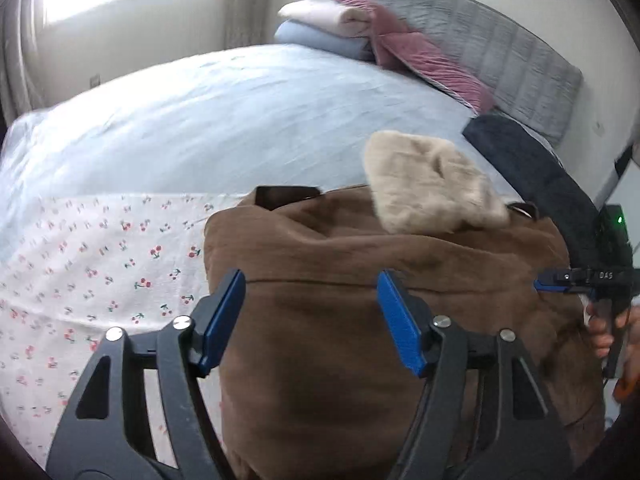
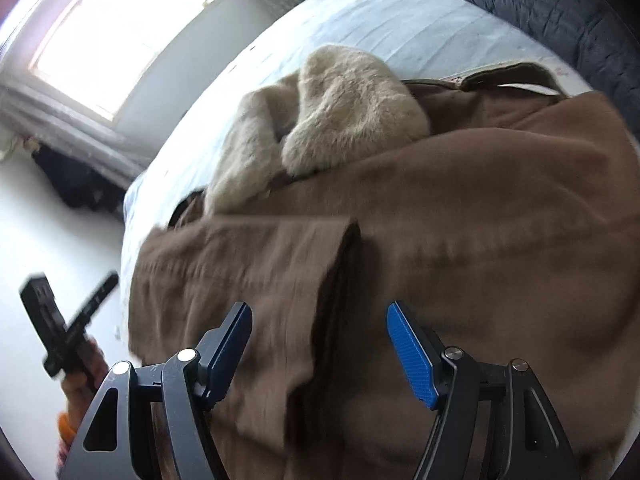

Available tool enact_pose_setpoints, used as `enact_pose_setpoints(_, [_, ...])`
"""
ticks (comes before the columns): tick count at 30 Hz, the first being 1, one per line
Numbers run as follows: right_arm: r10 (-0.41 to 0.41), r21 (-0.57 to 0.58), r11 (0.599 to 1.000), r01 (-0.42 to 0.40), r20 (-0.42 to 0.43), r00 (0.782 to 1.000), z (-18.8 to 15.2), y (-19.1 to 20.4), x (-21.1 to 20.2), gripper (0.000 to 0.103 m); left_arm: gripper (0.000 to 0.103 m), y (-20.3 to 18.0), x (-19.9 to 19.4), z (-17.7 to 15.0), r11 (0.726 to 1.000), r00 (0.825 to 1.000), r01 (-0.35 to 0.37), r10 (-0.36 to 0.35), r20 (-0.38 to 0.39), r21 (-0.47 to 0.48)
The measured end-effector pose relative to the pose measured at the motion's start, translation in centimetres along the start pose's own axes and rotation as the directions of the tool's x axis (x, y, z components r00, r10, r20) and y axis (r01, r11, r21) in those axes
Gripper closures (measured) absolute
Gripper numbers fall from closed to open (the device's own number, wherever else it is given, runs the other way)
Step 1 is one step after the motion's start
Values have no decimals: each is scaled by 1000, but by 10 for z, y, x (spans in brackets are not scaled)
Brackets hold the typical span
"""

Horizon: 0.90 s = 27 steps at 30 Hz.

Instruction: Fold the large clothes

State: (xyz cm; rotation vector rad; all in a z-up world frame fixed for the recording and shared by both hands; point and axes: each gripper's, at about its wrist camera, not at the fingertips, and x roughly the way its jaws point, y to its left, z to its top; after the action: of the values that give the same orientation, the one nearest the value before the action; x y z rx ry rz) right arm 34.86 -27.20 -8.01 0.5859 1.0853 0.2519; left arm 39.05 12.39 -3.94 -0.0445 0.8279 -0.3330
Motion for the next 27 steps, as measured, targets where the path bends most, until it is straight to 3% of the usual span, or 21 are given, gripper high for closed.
enact_pose_setpoints(3, [-10,50,999,8,33,999,13,-4,22,38,48,2,17,3,1000,1000,-12,12,-4,-6])
enact_pose_setpoints(4, [-25,39,999,23,50,998,15,-2,25,47,51,1,20,4,1000,1000,-18,18,2,-8])
enact_pose_setpoints(5, [-29,0,1000,29,51,998,17,5,29,82,53,1,22,6,1000,1000,-17,17,10,-13])
enact_pose_setpoints(6, [-47,-43,998,49,34,998,19,13,31,93,57,0,21,8,1000,1000,-8,9,23,-21])
enact_pose_setpoints(8, [-77,-150,984,91,91,993,21,37,20,96,68,1,22,12,999,999,11,-9,43,-33])
enact_pose_setpoints(10, [-6,-240,969,51,187,982,23,61,-7,97,78,-1,28,13,999,999,16,-14,48,-29])
enact_pose_setpoints(11, [31,-281,959,40,243,970,21,70,-23,97,78,-3,32,12,1000,999,10,-9,45,-22])
enact_pose_setpoints(13, [28,-318,945,78,317,948,23,78,-37,97,78,-2,41,9,1000,1000,-8,9,28,-12])
enact_pose_setpoints(14, [-11,-310,943,125,345,939,26,74,-40,97,78,-1,46,5,1000,1000,-15,15,15,-14])
enact_pose_setpoints(16, [-81,-269,947,177,332,940,32,62,-31,97,78,1,57,-4,1000,1000,-12,12,-19,-27])
enact_pose_setpoints(20, [-284,-240,910,338,231,930,29,28,3,96,78,-2,75,-21,999,994,-53,53,-96,8])
enact_pose_setpoints(22, [-317,-213,911,354,187,930,24,15,7,89,78,-5,69,-18,998,994,-65,65,-90,4])
enact_pose_setpoints(23, [-299,-170,928,330,183,936,22,8,1,77,78,-7,64,-15,998,994,-67,67,-83,3])
enact_pose_setpoints(24, [-279,-146,940,309,196,940,20,6,-6,68,78,-9,59,-13,998,995,-66,66,-71,4])
enact_pose_setpoints(27, [-231,-147,951,272,249,941,12,14,-23,56,70,-22,42,-12,999,999,-35,36,-23,21])
